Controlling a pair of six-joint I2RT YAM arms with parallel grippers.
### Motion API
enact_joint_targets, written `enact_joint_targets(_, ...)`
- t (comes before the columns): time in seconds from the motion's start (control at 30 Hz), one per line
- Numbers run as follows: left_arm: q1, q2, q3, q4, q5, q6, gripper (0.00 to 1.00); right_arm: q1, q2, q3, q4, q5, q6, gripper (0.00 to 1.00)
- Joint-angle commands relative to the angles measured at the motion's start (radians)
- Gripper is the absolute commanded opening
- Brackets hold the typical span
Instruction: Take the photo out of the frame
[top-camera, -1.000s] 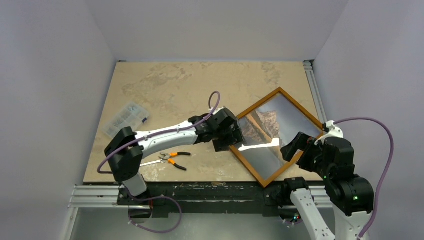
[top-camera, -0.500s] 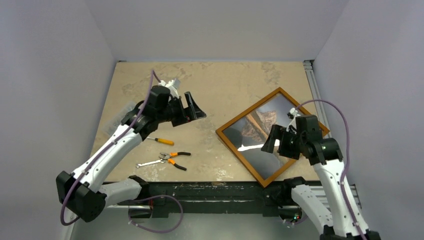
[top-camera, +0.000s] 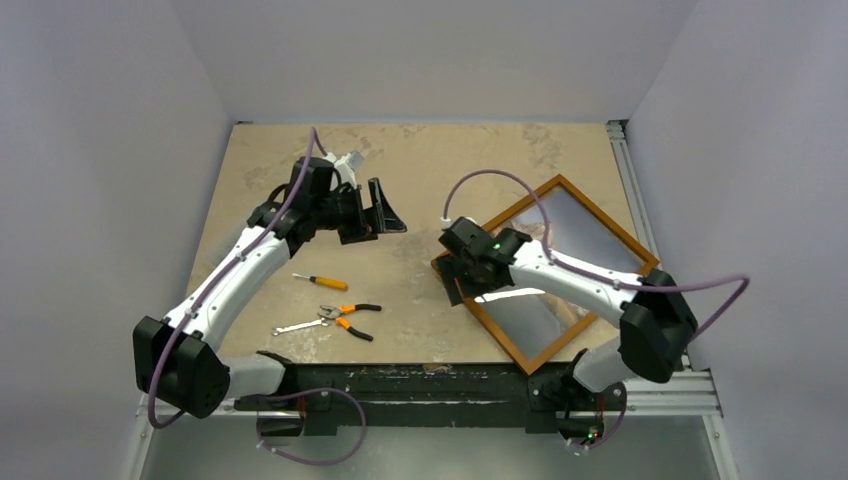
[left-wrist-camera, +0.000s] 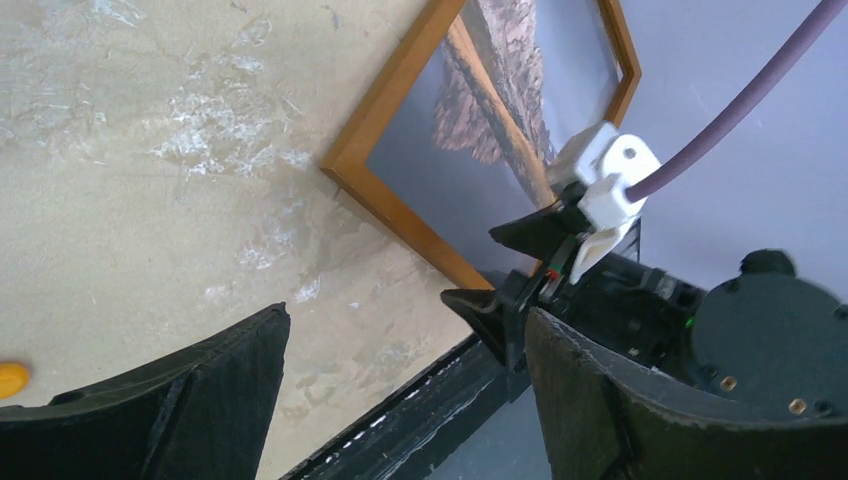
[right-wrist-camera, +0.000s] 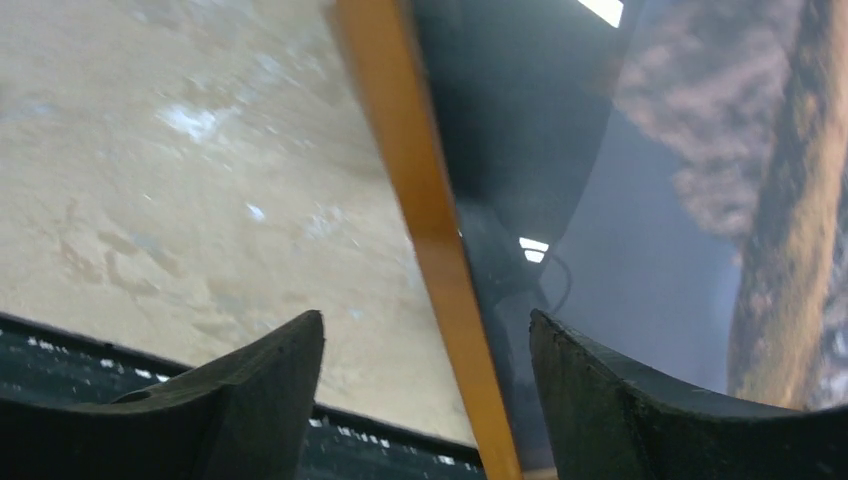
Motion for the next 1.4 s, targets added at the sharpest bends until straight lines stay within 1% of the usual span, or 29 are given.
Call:
enact_joint_targets(0.0, 0.053, -0.001, 0.024, 0.023, 0.074, 0.072, 0.84, 0.079, 0.119, 0.096, 0.134, 0.115, -0.109, 0.67)
enact_joint_targets(0.1, 0.097, 0.010, -0.012, 0.078, 0.145, 0.032, 0.84, 0.107, 0.209, 0.137, 0.137, 0.158, -0.135, 0.60)
enact_joint_targets(0.27, 0.128, 0.024, -0.040, 0.130, 0.216, -0.009, 0.83, 0.128, 0.272, 0.132, 0.173, 0.211, -0.160, 0.57)
enact_joint_targets(0.5, 0.138, 0.030, -0.055, 0.160, 0.241, -0.025, 0.82, 0.129, 0.279, 0.087, 0.204, 0.217, -0.168, 0.57)
enact_joint_targets(0.6, 0.144, 0.037, -0.063, 0.173, 0.252, -0.035, 0.81, 0.125, 0.275, 0.058, 0.249, 0.200, -0.182, 0.58)
enact_joint_targets(0.7, 0.150, 0.042, -0.069, 0.184, 0.260, -0.041, 0.80, 0.120, 0.282, 0.037, 0.283, 0.178, -0.188, 0.56)
enact_joint_targets(0.9, 0.157, 0.044, -0.075, 0.193, 0.262, -0.044, 0.80, 0.119, 0.254, 0.003, 0.346, 0.185, -0.189, 0.37)
enact_joint_targets(1.07, 0.157, 0.048, -0.078, 0.198, 0.265, -0.045, 0.80, 0.117, 0.175, -0.018, 0.380, 0.177, -0.218, 0.25)
enact_joint_targets(1.33, 0.157, 0.061, -0.087, 0.213, 0.273, -0.054, 0.79, 0.092, 0.062, -0.044, 0.409, 0.129, -0.263, 0.02)
enact_joint_targets(1.37, 0.157, 0.060, -0.088, 0.215, 0.271, -0.055, 0.79, 0.092, 0.049, -0.045, 0.412, 0.123, -0.271, 0.00)
